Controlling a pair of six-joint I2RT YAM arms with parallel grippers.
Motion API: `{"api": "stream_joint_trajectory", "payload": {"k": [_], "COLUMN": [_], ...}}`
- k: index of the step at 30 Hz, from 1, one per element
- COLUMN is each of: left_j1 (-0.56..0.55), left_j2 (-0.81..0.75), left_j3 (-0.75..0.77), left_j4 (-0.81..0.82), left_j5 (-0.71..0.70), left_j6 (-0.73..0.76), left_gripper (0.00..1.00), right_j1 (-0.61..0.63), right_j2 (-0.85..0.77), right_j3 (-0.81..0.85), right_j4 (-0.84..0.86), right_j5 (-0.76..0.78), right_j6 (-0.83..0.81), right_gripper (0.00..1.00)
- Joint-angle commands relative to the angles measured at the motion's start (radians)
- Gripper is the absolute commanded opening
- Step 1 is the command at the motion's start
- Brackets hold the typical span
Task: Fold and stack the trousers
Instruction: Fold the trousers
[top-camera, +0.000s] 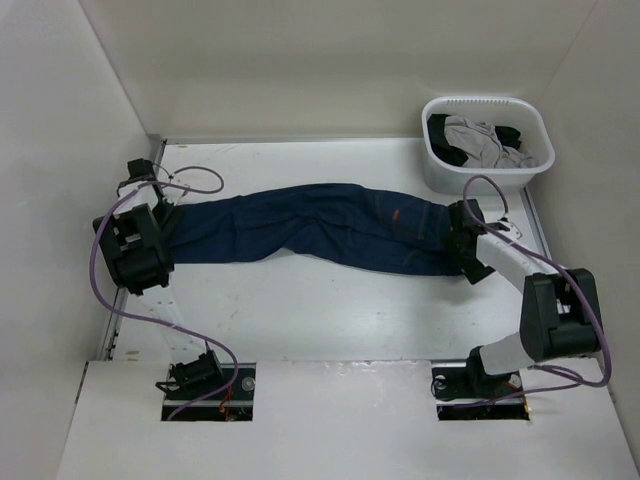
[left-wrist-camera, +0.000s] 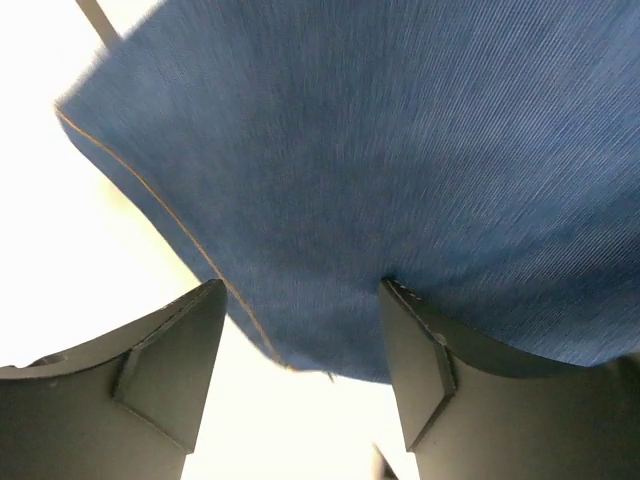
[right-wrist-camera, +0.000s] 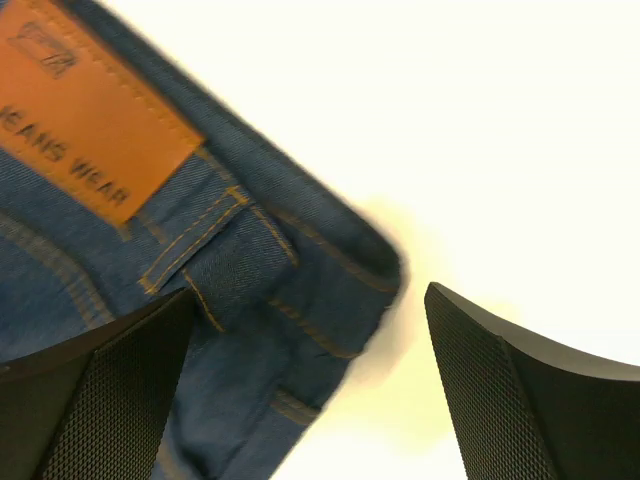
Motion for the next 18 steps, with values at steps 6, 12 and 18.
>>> {"api": "stream_joint_trajectory", "payload": {"k": [6, 12, 18], "left_j1": [-0.075, -0.003, 0.039], "left_j2": [-0.115, -0.222, -0.238], "left_j3": [0.033, -0.051, -0.185], "left_j4": [0.098, -0.023, -0.028], "left_j5": [0.101, 0.081, 0.035], "left_j6": [0.022, 0.103, 0.180], "left_gripper": [0.66, 0.65, 0.61], "right_j1": [0.048, 0.082, 0.070], "right_j2": [-0.159, -0.196, -0.081], "right_j3": [0.055, 0.049, 0.036], "right_j4": [0.043, 0.020, 0.169], "right_j5": [0.020, -0.029, -0.167], "right_j6": [-0.234, -0.087, -0.012], "right_gripper": [1.00, 1.00, 1.00]}}
